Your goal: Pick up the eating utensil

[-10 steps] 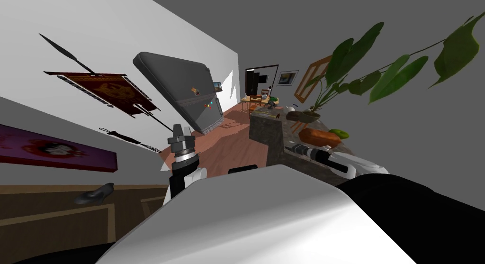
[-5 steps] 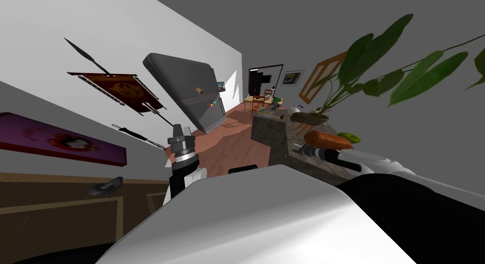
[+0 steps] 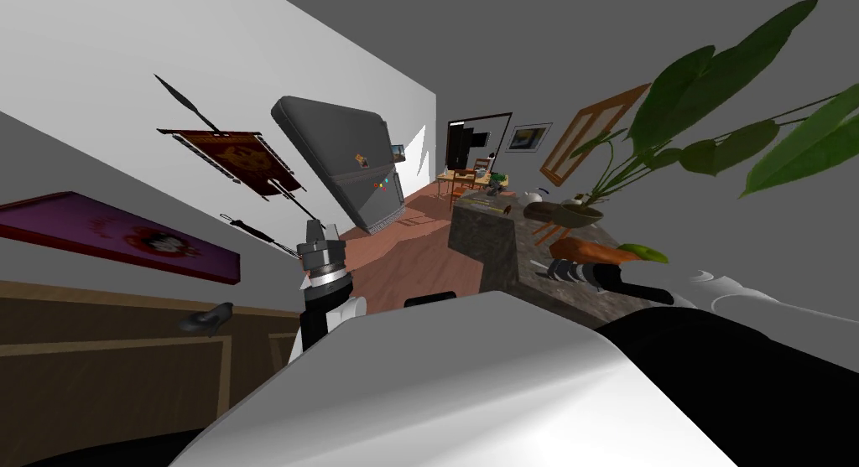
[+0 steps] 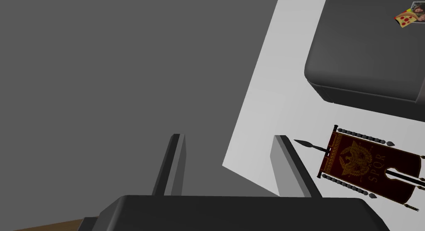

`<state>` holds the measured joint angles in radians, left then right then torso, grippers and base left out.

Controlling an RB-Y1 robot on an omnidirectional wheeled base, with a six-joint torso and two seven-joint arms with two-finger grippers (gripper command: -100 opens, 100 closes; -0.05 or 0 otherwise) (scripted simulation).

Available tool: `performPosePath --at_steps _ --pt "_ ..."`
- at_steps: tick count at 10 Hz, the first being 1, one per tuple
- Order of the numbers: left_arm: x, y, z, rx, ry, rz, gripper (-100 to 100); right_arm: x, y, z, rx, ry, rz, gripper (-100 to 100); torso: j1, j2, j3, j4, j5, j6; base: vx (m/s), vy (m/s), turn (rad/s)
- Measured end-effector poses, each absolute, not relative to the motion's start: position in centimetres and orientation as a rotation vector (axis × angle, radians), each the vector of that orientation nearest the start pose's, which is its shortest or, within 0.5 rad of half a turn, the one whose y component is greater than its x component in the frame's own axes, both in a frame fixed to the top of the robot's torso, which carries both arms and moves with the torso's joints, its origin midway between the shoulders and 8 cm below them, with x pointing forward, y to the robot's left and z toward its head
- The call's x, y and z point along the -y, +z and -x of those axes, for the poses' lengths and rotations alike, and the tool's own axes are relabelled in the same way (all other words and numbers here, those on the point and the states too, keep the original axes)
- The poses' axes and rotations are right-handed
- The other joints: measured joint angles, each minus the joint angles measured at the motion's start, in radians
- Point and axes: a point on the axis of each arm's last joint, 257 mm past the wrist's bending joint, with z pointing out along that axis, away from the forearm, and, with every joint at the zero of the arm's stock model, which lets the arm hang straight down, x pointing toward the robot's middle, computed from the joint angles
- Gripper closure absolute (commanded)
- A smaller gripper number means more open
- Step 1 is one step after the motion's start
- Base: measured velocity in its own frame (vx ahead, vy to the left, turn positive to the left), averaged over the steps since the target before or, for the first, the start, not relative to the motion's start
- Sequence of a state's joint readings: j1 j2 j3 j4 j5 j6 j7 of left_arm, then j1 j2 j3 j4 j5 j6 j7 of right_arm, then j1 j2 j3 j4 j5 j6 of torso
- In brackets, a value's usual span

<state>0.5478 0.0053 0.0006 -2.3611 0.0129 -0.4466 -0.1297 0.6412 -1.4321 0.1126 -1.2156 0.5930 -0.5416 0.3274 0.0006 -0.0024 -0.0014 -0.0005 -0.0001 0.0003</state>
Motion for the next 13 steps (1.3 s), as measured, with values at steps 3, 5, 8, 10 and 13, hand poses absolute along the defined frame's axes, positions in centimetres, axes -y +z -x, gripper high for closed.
performPosePath --at_steps 3,5,8,10,13 --pt "-28.3 3.5 -33.3 -0.651 -1.170 0.623 0 68.0 -32.2 -19.1 -2.529 -0.324 0.922 -100 0.000 0.001 0.001 0.000 0.000 0.000 0.027 0.006 0.066" --pt "-28.3 3.5 -33.3 -0.651 -1.170 0.623 0 69.4 -32.1 -17.3 -2.571 -0.356 1.011 -100 0.000 0.001 0.001 0.000 0.000 0.000 0.017 -0.001 0.041" --pt "-28.3 3.5 -33.3 -0.651 -1.170 0.623 0 69.4 -32.6 -16.7 -2.578 -0.358 1.006 -100 -0.001 0.002 0.001 0.001 -0.001 0.000 0.021 -0.014 0.062" --pt "-28.3 3.5 -33.3 -0.651 -1.170 0.623 0 69.3 -33.8 -15.9 -2.586 -0.362 0.989 -100 -0.002 0.001 0.000 0.000 -0.001 0.000 0.027 -0.024 0.037" --pt "-28.3 3.5 -33.3 -0.651 -1.170 0.623 0 69.3 -33.9 -15.8 -2.586 -0.361 0.992 100 -0.001 0.002 0.002 0.001 0.000 0.001 0.000 0.000 0.000"
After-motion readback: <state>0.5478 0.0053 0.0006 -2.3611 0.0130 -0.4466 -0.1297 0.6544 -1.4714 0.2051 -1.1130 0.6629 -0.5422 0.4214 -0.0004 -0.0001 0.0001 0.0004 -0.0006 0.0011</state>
